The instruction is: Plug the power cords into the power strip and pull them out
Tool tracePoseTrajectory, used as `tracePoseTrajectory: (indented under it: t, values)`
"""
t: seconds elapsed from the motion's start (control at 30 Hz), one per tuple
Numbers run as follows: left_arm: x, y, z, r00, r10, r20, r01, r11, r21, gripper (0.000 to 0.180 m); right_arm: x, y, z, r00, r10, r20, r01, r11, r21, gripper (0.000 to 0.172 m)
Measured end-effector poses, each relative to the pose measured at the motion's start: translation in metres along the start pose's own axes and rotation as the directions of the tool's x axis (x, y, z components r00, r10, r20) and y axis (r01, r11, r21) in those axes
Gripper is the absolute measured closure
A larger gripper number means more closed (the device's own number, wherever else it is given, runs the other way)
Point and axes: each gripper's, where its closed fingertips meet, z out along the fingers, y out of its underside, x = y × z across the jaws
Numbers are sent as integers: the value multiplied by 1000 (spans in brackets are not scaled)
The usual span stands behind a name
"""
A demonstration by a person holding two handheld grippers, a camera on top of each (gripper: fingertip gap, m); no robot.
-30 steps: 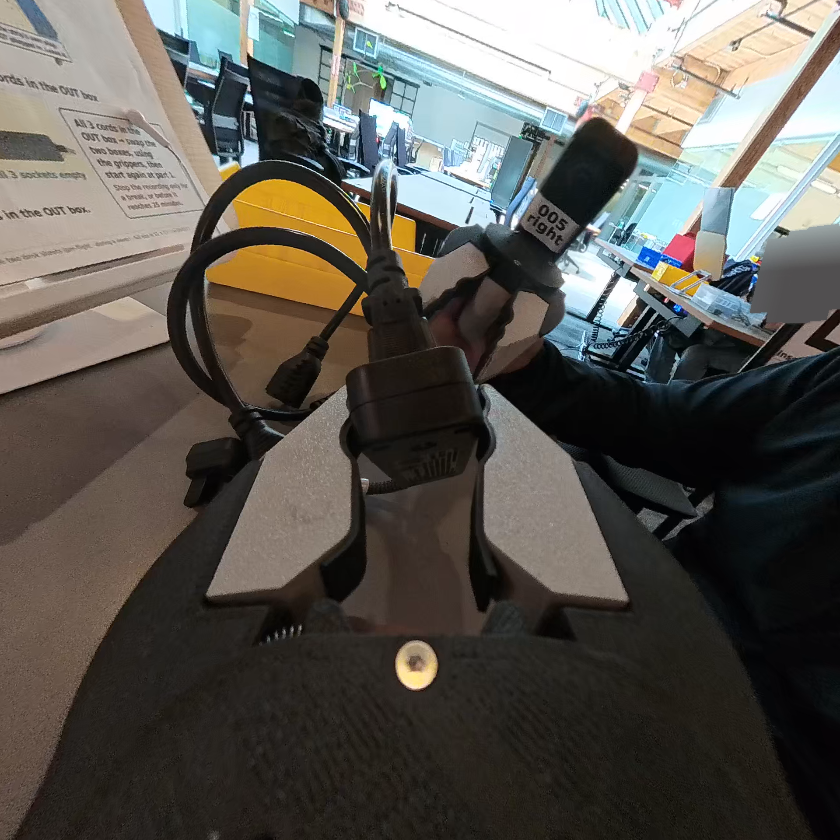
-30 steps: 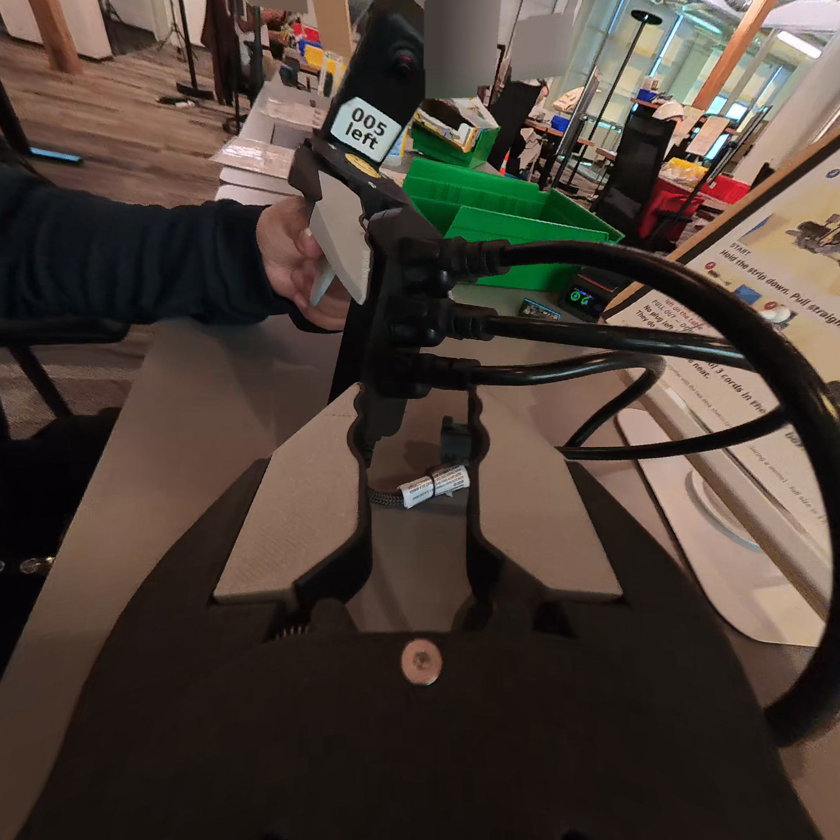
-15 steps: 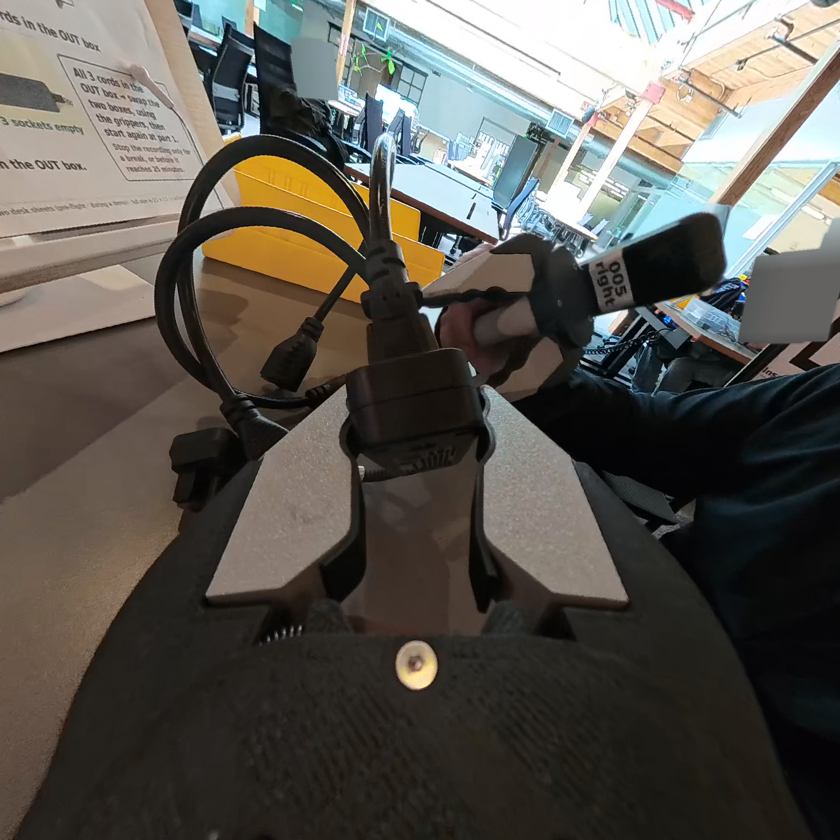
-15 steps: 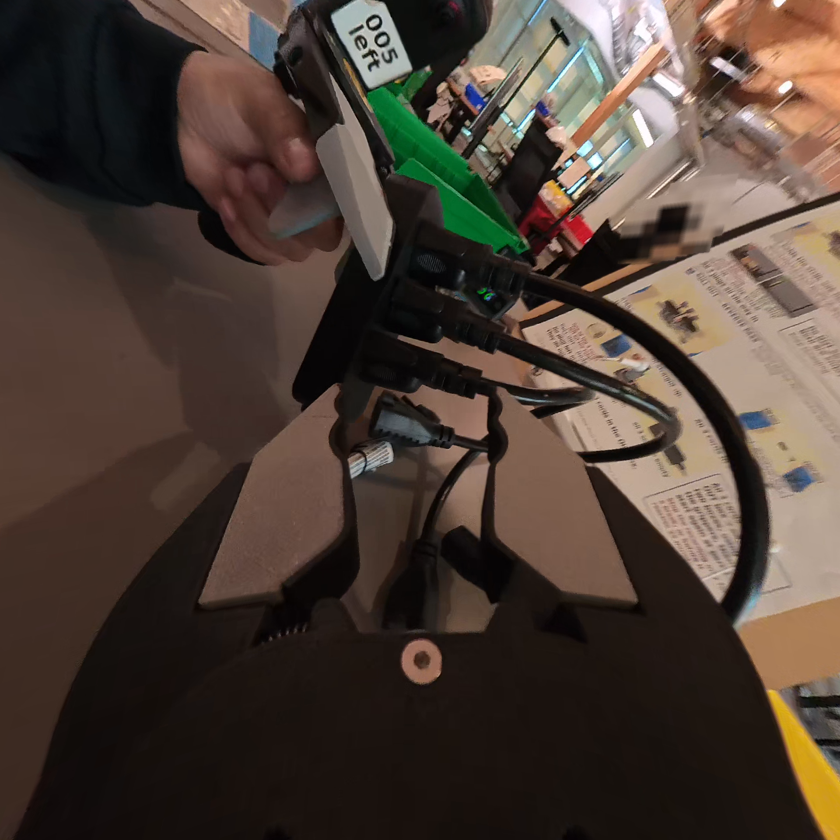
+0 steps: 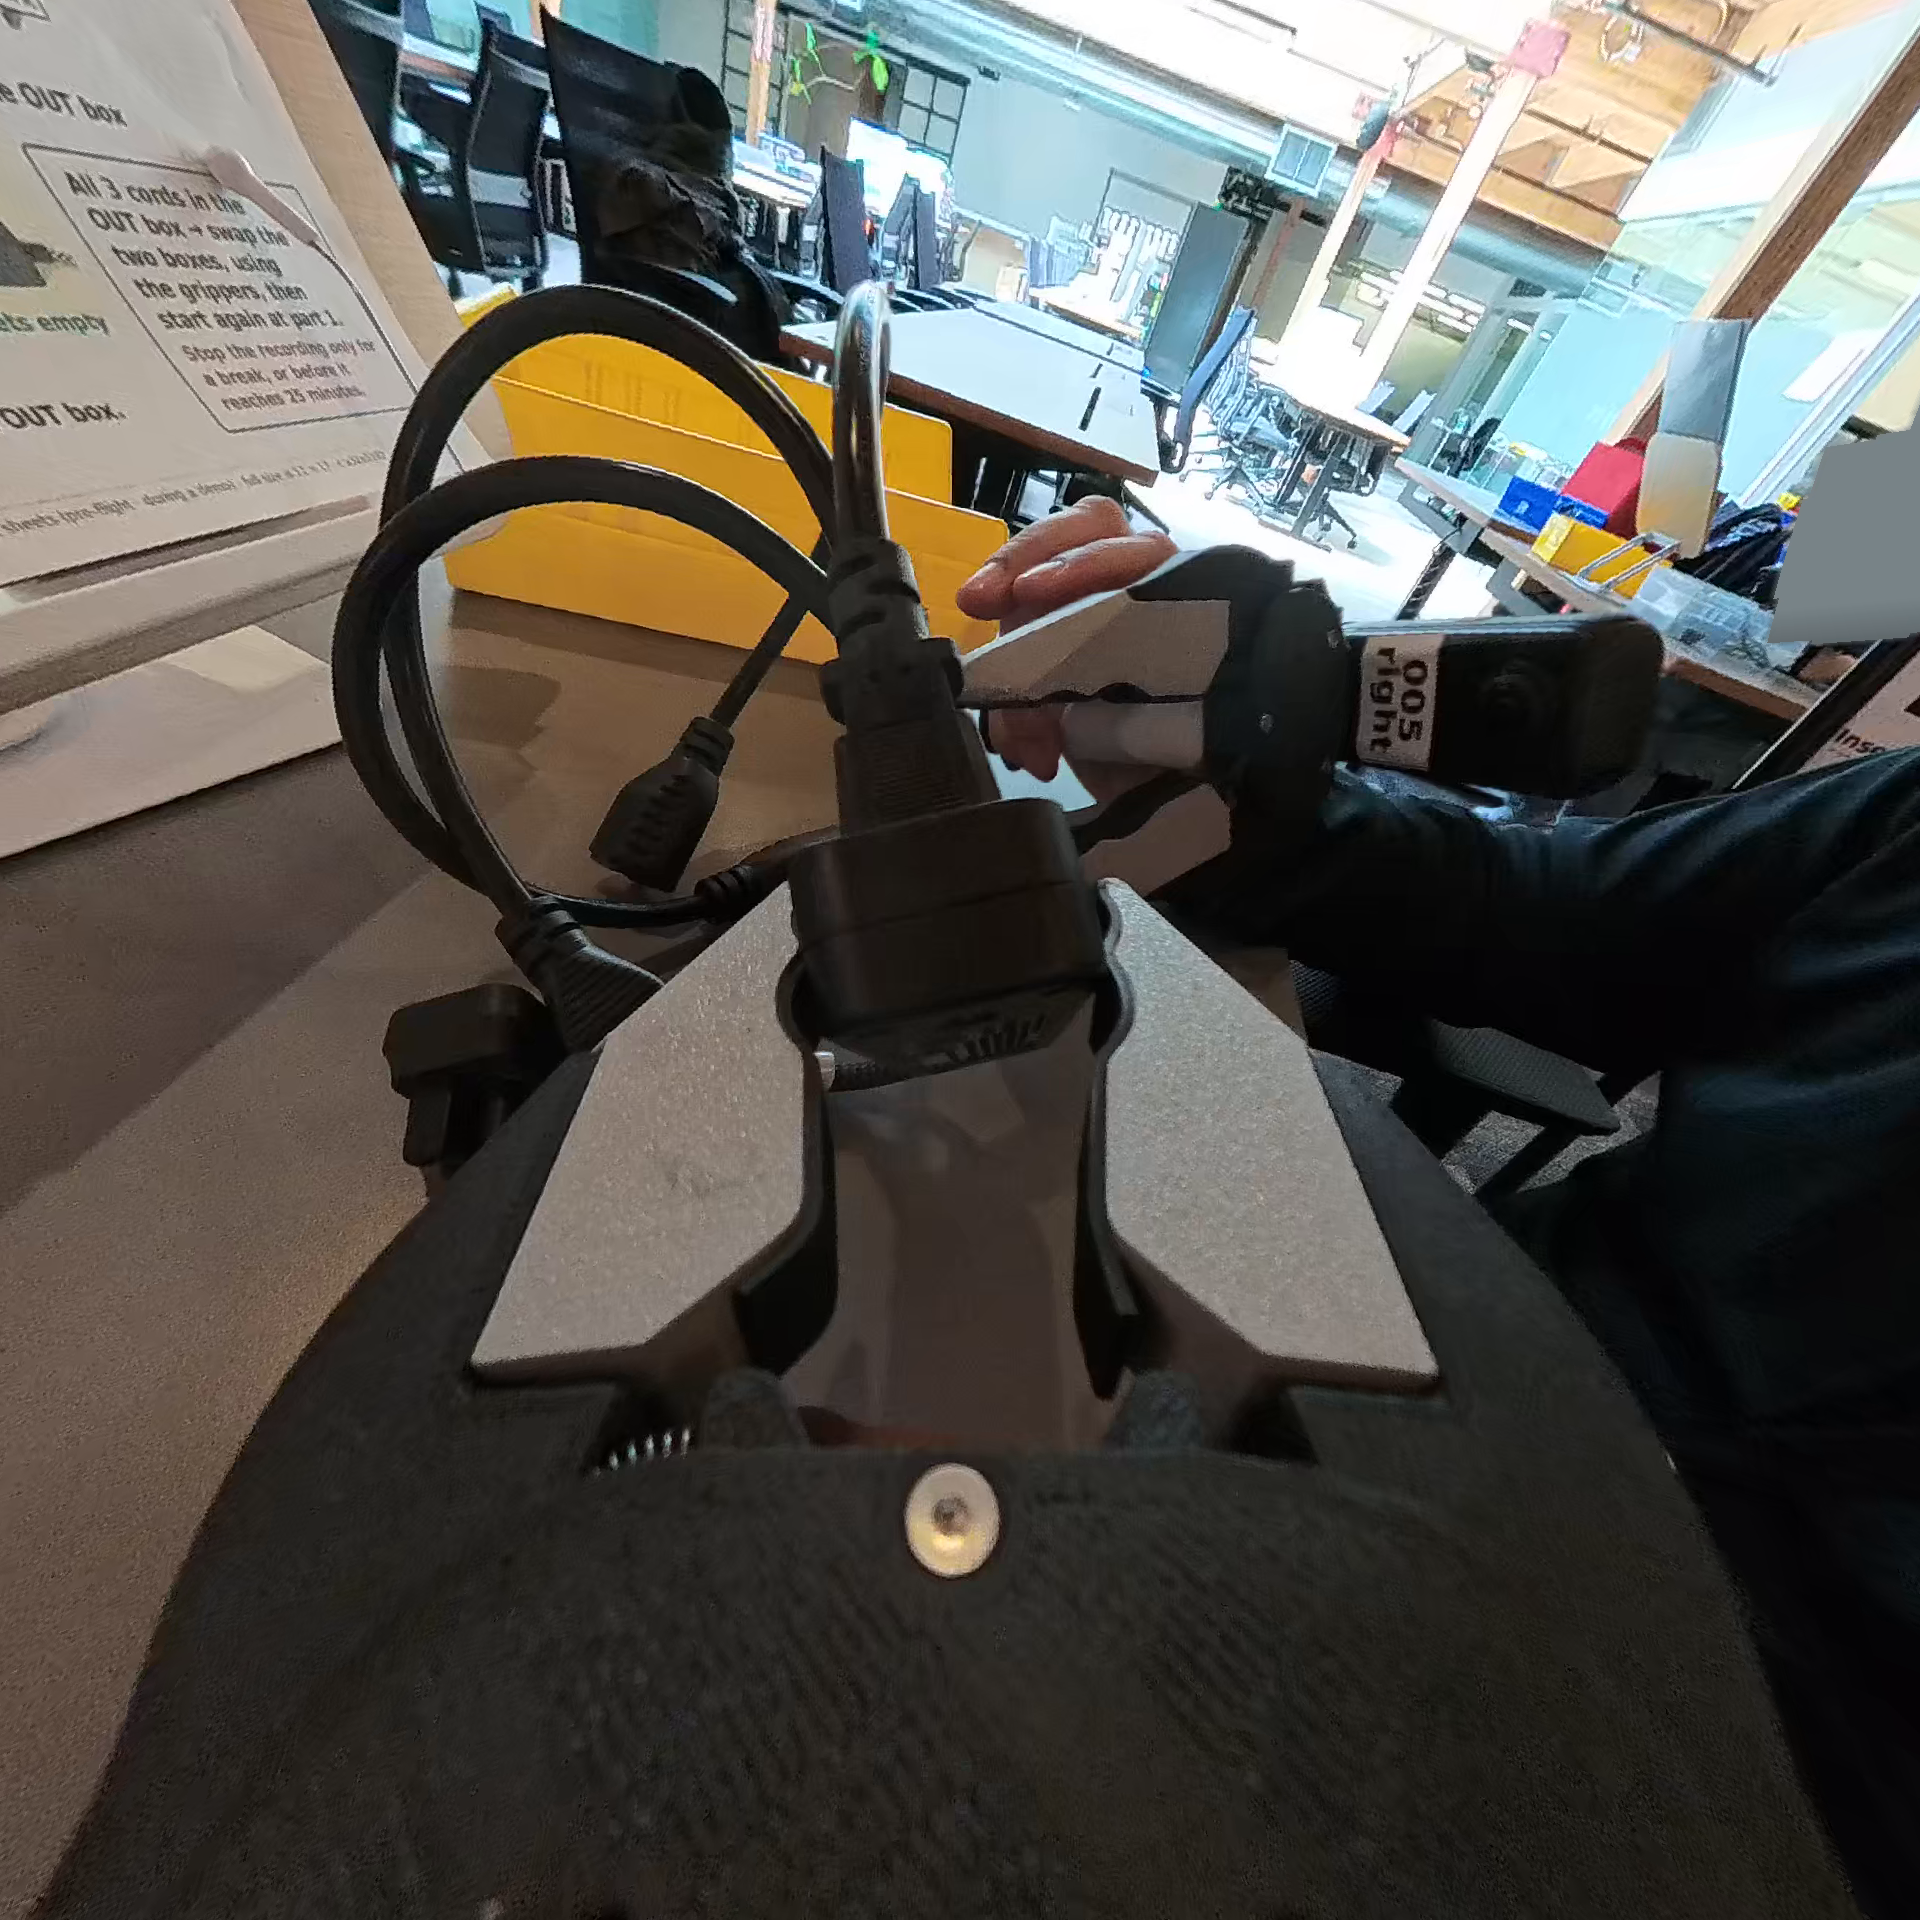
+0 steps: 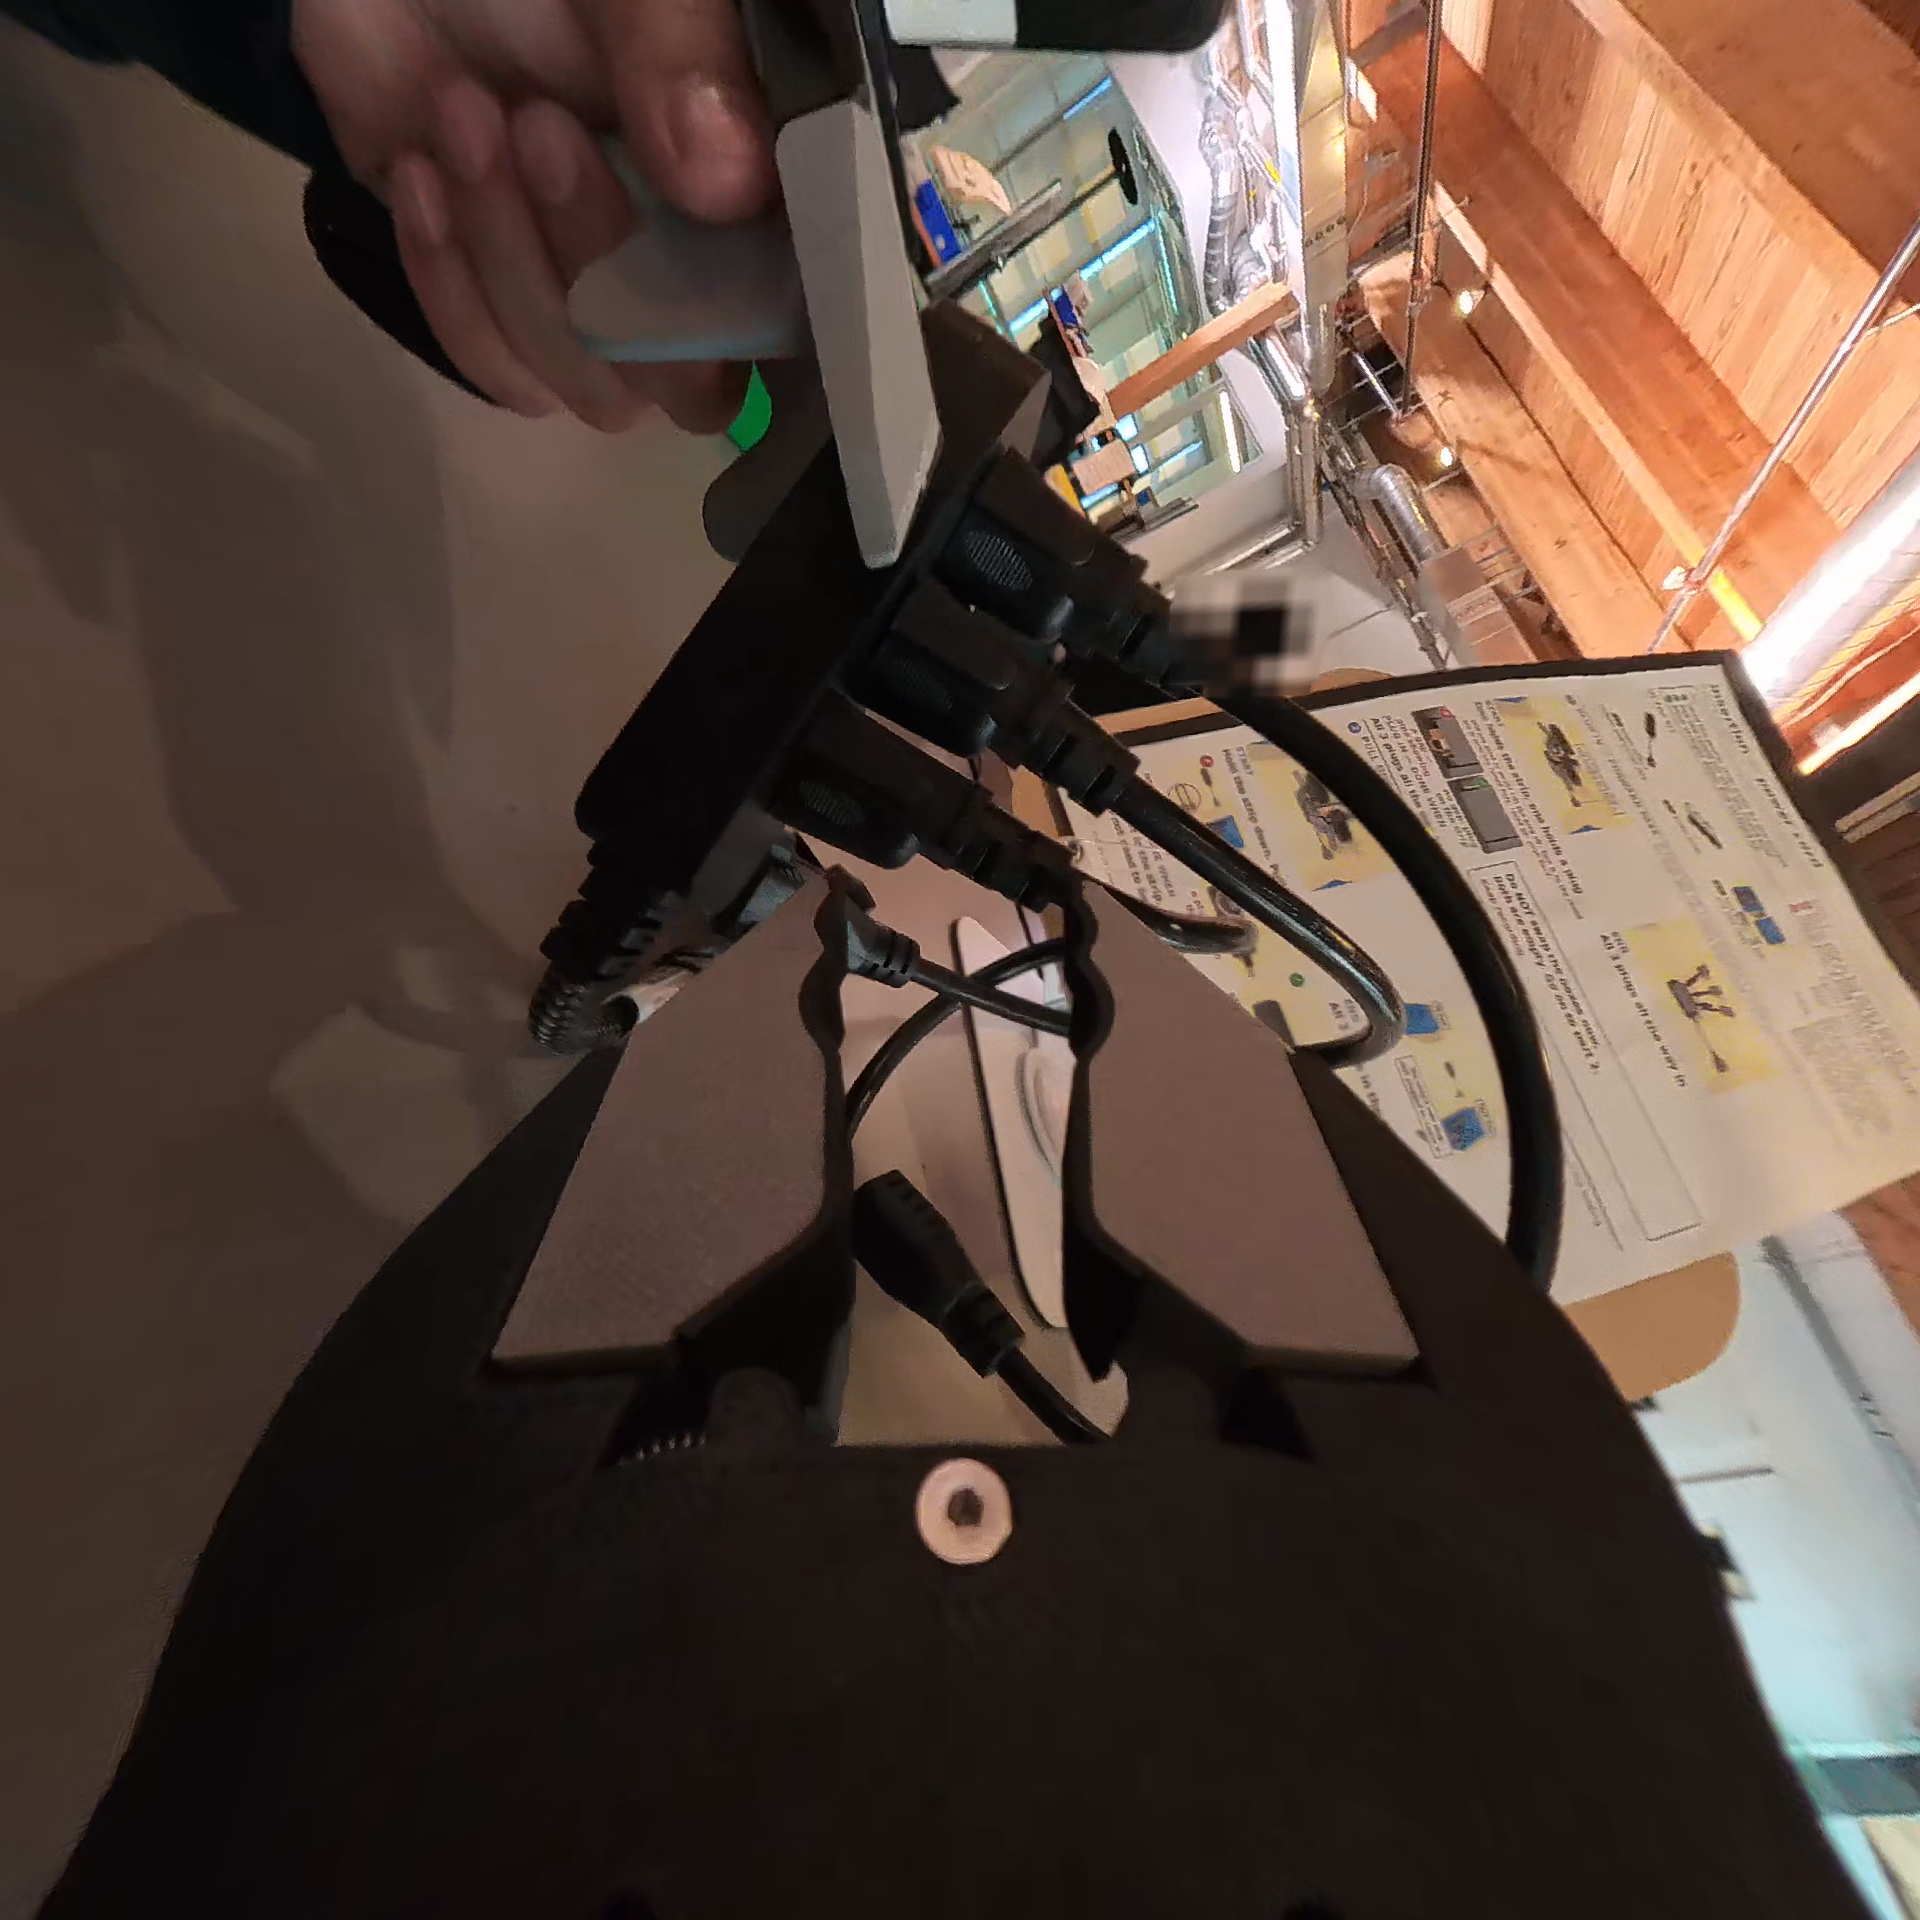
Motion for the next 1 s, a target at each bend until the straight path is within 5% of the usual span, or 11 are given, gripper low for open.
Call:
tracePoseTrajectory:
  t: [0.8, 1.0]
  values:
    - [3, 9, 5, 998, 56, 17, -55, 997, -59, 131, 1, 0, 5, 942, -307, -135, 294, 950, -104, 135]
    - [5, 11, 6, 997, 77, 13, -76, 994, -77, 131, -3, -1, 6, 868, -462, -180, 445, 886, -127, 138]
